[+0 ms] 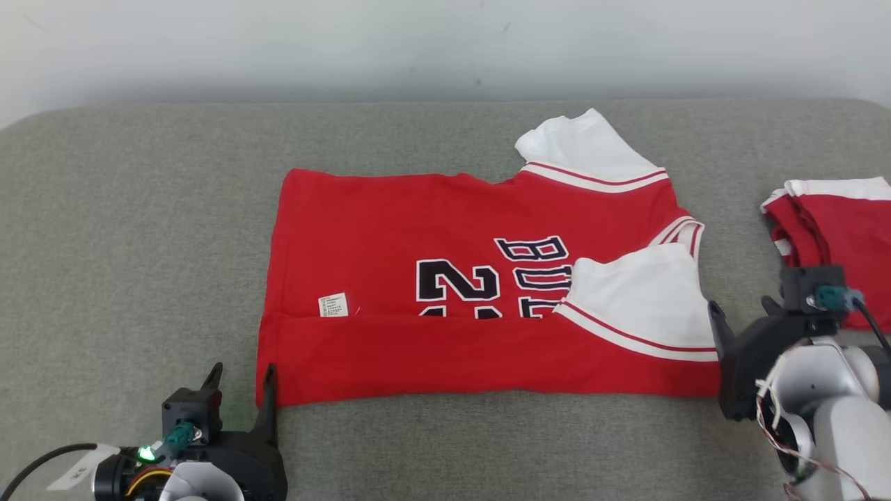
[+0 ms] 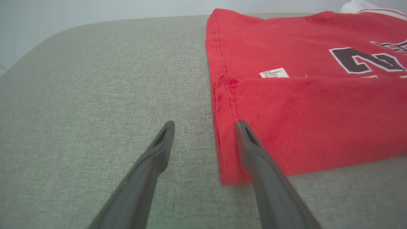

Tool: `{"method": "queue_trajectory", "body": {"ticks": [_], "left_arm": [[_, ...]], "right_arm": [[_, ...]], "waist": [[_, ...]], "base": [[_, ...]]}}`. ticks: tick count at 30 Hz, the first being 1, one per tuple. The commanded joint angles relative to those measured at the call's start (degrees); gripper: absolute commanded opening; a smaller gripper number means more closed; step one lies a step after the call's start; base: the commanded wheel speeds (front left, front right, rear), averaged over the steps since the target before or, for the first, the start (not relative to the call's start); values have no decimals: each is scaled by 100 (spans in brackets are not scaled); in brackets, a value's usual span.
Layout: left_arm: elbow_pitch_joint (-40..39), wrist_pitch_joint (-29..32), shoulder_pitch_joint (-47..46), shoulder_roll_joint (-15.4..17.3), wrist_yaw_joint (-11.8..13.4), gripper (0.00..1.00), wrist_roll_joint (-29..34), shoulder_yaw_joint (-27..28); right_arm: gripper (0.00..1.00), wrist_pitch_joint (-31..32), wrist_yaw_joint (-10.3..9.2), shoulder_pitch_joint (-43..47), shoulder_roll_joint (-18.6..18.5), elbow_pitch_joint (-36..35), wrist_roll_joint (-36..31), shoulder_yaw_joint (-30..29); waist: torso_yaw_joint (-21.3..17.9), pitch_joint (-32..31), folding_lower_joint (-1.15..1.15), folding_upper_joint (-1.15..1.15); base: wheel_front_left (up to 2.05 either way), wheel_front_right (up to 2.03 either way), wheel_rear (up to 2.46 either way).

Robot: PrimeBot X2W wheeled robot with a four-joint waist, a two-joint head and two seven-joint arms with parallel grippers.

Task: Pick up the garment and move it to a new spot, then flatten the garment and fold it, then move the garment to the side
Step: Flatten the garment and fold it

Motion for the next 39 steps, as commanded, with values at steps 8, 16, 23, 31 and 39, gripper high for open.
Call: {"method": "queue_trajectory", "body": {"ticks": [8,16,23,31,39], "left_arm": [[40,388,116,-57,112,100,-224,87],[-95,672,234,-76,117,100,-401,76],[-91,792,263,-268,8,100,-551,-62],[56,768,114,-265,-12,100,-477,-202],[275,948,48,-293,-75,44,-582,-257]], "right_arm": [[100,889,-16,975,388,-1254,-24,-303],[100,1044,-16,1236,572,-1456,-85,-313],[100,950,-16,1059,646,-977,-190,-513],[100,595,-16,740,667,-198,-171,-614],[95,423,-15,611,674,305,-128,-516]], "waist": [[-190,-19,0,0],[-165,65,0,0],[-101,88,0,0],[-101,189,0,0],[-99,211,0,0]], "base": [[0,0,0],[0,0,0],[0,0,0],[0,0,0],[0,0,0]]}}
